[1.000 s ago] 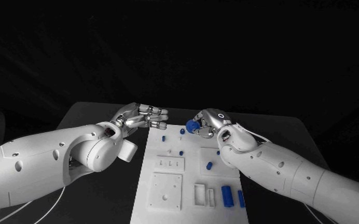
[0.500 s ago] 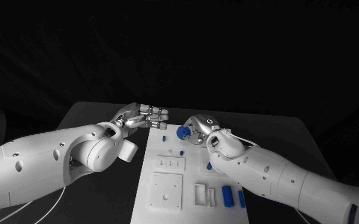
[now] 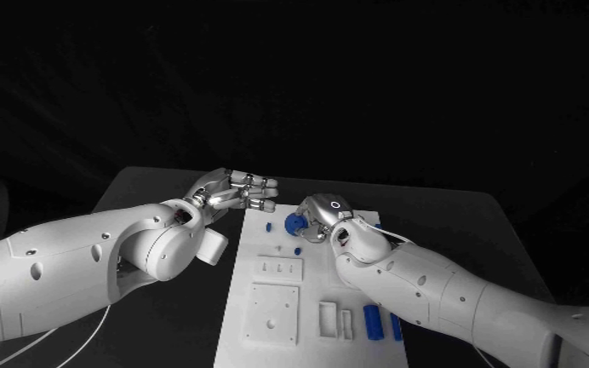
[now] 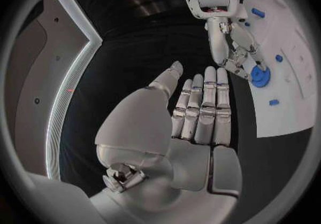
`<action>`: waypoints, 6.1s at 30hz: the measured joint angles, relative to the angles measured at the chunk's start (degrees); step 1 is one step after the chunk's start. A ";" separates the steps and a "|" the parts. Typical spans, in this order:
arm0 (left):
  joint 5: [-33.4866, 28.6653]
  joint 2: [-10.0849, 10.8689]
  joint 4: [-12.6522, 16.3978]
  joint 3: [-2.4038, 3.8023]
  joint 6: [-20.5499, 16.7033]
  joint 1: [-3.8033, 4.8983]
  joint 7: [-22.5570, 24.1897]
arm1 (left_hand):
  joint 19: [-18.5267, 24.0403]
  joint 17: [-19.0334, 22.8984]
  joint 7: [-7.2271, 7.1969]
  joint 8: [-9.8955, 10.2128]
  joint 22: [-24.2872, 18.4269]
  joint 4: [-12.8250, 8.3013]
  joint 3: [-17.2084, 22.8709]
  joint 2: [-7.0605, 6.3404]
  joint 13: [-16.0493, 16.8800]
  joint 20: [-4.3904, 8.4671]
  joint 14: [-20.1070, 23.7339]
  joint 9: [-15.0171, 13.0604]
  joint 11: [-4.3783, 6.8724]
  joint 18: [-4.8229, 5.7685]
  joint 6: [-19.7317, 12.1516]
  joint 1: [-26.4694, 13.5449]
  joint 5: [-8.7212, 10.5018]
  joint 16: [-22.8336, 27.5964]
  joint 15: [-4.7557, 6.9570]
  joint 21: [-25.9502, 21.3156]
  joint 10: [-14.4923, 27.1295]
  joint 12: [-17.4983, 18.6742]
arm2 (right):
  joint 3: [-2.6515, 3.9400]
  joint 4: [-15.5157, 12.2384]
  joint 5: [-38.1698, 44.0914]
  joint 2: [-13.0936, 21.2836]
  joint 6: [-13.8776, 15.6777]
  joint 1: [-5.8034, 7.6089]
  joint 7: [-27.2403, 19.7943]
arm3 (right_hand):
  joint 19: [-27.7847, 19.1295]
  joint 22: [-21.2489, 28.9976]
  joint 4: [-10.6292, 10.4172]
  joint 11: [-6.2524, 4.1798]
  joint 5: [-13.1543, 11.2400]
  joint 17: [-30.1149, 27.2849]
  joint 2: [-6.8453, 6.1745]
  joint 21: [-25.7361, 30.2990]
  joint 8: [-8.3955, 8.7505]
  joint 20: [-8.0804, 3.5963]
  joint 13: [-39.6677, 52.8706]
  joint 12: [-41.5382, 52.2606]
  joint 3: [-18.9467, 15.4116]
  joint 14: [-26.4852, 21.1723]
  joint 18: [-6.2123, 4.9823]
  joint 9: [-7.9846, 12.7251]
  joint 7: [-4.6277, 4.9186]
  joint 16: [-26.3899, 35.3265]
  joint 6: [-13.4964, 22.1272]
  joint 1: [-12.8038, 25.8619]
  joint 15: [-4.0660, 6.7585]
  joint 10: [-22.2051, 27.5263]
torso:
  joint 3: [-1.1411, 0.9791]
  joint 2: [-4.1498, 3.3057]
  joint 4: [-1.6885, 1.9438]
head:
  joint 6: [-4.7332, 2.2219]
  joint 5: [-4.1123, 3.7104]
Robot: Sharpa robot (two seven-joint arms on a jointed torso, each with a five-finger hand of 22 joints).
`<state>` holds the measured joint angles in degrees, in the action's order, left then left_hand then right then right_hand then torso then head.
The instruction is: Assemble the parts on the task board
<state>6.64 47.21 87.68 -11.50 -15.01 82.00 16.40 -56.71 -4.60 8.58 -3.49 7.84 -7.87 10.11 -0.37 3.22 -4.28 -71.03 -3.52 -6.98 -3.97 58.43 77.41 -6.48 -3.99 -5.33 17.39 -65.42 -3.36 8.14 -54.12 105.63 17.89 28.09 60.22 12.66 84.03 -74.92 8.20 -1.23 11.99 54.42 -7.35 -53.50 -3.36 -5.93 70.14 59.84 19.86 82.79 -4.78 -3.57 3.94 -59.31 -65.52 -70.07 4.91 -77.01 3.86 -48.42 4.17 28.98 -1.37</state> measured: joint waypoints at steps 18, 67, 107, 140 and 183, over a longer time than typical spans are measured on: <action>0.00 -0.51 -0.33 0.00 0.01 0.00 0.00 | 0.00 0.00 0.00 0.00 0.01 0.00 0.00 0.00 0.00 0.00 0.00 0.00 0.00 0.00 0.00 0.00 0.00 0.00 0.00 0.00 0.00 0.00 | -0.41 4.32 -0.64 -2.12 -0.85 0.22 -0.75 | 0.00 0.01 -1.31 -0.22 -0.69 -0.33 -0.21 0.00 -0.07 0.00 -0.14 -0.36 -1.32 -0.01 0.01 -0.04 0.07 0.20 -1.05 0.21 -0.01 0.23 | -0.11 0.01 -0.01 | -0.25 -0.02; -0.07 0.41 -0.62 -0.01 0.02 -0.01 -0.08 | -0.21 0.00 0.00 0.00 -0.58 0.07 -0.39 -0.01 0.03 -0.21 0.00 0.00 0.00 0.00 -0.41 -0.60 0.32 0.00 0.00 0.00 0.00 0.00 | 0.22 -4.52 -5.71 6.82 -1.30 -0.33 -0.56 | 0.00 0.02 -15.98 0.31 -2.22 0.70 -1.94 -0.57 -0.41 0.00 -0.90 -0.90 -8.98 0.00 0.36 -0.12 1.29 -0.03 4.17 4.52 -0.02 1.14 | -0.60 0.02 -0.87 | -0.29 0.72; -0.07 1.24 -2.49 -0.02 0.71 -0.93 0.14 | -0.41 0.00 0.00 0.00 -0.65 -0.15 -0.16 -0.01 0.02 0.00 0.00 0.00 0.00 0.00 -0.41 -0.60 0.32 0.00 0.00 0.00 0.00 0.00 | 9.07 3.11 -25.16 18.38 -10.60 -3.60 -24.15 | -0.62 -0.01 6.82 0.92 7.76 0.87 5.24 4.35 -0.41 0.62 -3.45 -3.51 -23.24 -1.05 0.38 0.00 2.20 2.51 9.39 -5.22 -0.64 4.23 | -4.00 0.20 -3.20 | -0.01 1.42; -0.03 0.86 -2.79 -0.02 1.05 -1.06 0.12 | -0.41 0.00 0.00 0.00 -0.64 -0.32 -0.32 -0.01 0.01 0.00 0.00 0.00 0.00 0.00 -0.41 -0.60 0.32 0.00 0.00 0.00 0.00 0.00 | 9.07 9.79 -25.51 13.13 -8.50 -4.03 -24.62 | -0.62 0.00 7.15 0.94 3.50 2.05 7.50 3.47 -0.42 0.62 -3.22 -2.44 -17.63 -1.03 0.39 -0.01 1.89 2.22 5.96 -3.50 -0.63 4.19 | -3.81 0.31 -3.19 | 0.66 1.12; 0.12 0.72 -3.52 -0.01 1.18 -1.03 -0.01 | -0.41 0.00 0.00 0.00 -0.63 -0.32 -0.32 -0.01 0.01 0.00 0.00 0.00 0.00 0.00 -0.41 -0.59 0.32 0.00 0.00 0.00 0.00 0.00 | 8.99 10.73 -25.38 11.64 -8.42 -4.00 -24.24 | -0.61 0.02 7.88 0.82 -8.14 3.05 7.87 2.34 -0.27 0.62 -2.68 -2.12 -2.33 -0.94 0.41 0.06 1.22 1.79 0.33 -2.71 -0.54 3.89 | -3.83 0.24 -3.29 | 0.86 1.34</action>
<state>6.76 47.93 84.16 -11.51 -13.83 80.97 16.39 -57.13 -4.60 8.58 -3.49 7.21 -8.19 9.79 -0.38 3.23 -4.29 -71.03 -3.52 -6.98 -3.97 58.02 76.82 -6.16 -3.99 -5.33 17.39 -65.42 -3.36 17.13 -43.38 80.25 29.53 19.67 56.22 -11.58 83.42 -74.91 16.08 -0.40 3.85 57.47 0.52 -51.16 -3.62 -5.31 67.45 57.72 17.53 81.85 -4.37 -3.51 5.16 -57.52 -65.19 -72.79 4.37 -73.12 0.02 -48.18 0.88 29.84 -0.03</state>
